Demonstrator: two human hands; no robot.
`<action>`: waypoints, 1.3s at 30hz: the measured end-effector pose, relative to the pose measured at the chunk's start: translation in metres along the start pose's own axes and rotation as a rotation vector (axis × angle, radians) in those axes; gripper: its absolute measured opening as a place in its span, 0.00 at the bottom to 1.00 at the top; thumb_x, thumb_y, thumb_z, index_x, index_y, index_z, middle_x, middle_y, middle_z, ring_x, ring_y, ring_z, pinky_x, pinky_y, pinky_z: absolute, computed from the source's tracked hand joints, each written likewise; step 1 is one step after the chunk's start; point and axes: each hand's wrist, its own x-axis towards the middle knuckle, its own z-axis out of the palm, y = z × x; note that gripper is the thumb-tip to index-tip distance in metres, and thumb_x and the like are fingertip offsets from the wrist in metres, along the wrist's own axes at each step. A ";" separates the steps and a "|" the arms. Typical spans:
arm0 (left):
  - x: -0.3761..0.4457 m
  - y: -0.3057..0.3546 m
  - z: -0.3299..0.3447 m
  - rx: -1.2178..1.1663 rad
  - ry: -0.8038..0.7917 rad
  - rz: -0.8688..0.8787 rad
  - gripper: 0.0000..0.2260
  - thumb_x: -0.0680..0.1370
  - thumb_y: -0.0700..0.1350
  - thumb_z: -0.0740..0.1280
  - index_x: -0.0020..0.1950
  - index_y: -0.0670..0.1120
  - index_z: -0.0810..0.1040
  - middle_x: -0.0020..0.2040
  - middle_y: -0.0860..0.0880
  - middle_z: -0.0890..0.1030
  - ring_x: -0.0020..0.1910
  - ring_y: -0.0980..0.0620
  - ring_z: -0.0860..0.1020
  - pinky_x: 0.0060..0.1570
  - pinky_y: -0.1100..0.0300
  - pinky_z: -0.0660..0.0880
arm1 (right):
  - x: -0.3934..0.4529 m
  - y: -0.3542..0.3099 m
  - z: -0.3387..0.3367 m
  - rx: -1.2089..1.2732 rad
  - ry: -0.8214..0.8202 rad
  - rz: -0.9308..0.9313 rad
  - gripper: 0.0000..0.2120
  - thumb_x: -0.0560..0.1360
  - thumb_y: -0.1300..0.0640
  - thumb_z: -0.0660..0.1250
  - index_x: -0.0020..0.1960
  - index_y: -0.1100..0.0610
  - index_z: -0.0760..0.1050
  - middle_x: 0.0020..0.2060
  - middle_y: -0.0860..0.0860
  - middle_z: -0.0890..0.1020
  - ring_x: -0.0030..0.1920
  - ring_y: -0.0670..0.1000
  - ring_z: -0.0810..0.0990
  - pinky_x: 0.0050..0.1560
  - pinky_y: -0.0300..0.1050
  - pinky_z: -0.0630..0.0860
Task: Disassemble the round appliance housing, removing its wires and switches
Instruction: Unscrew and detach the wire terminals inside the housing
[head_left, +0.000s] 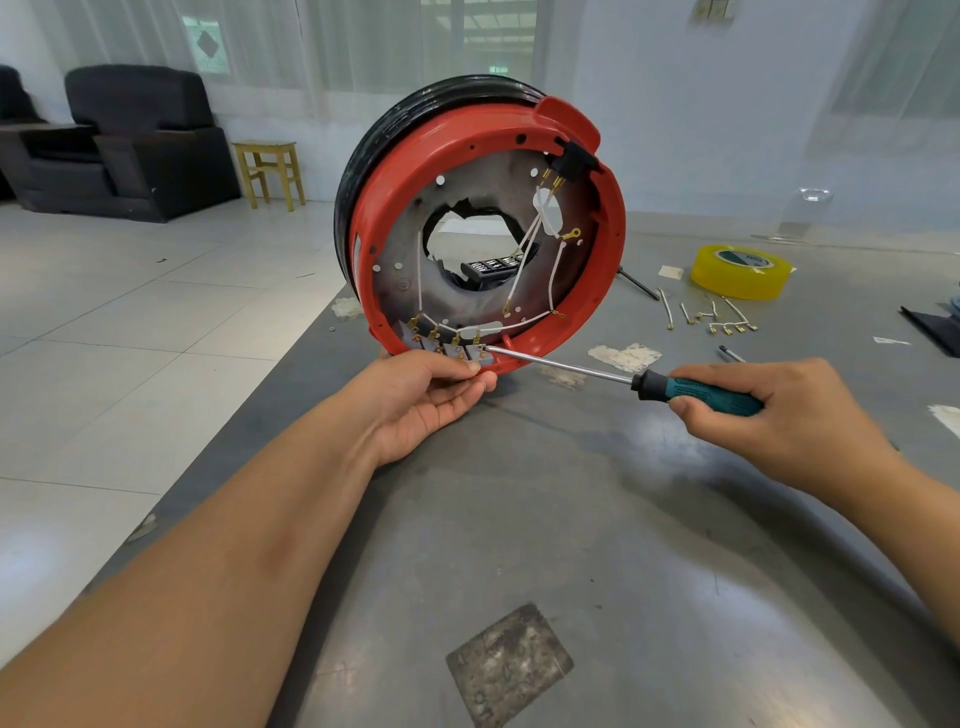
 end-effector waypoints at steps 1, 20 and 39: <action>0.000 0.000 0.000 0.001 0.002 0.000 0.05 0.79 0.28 0.68 0.53 0.29 0.82 0.46 0.34 0.87 0.40 0.45 0.88 0.36 0.62 0.83 | 0.000 -0.002 0.000 -0.022 -0.015 0.000 0.18 0.71 0.42 0.71 0.59 0.45 0.85 0.37 0.31 0.79 0.45 0.31 0.78 0.31 0.24 0.71; 0.004 0.004 0.002 0.013 0.028 -0.044 0.07 0.79 0.28 0.67 0.56 0.29 0.82 0.42 0.35 0.86 0.38 0.44 0.88 0.35 0.61 0.84 | 0.001 -0.027 0.003 -0.331 -0.386 -0.075 0.23 0.75 0.34 0.50 0.65 0.36 0.70 0.33 0.40 0.76 0.33 0.43 0.76 0.34 0.44 0.77; 0.006 0.006 -0.003 -0.077 0.017 -0.040 0.05 0.80 0.31 0.68 0.54 0.34 0.82 0.47 0.35 0.87 0.42 0.44 0.89 0.37 0.59 0.85 | -0.010 -0.051 0.027 -0.264 -0.318 0.015 0.21 0.77 0.35 0.51 0.65 0.38 0.72 0.36 0.45 0.80 0.34 0.45 0.76 0.34 0.47 0.75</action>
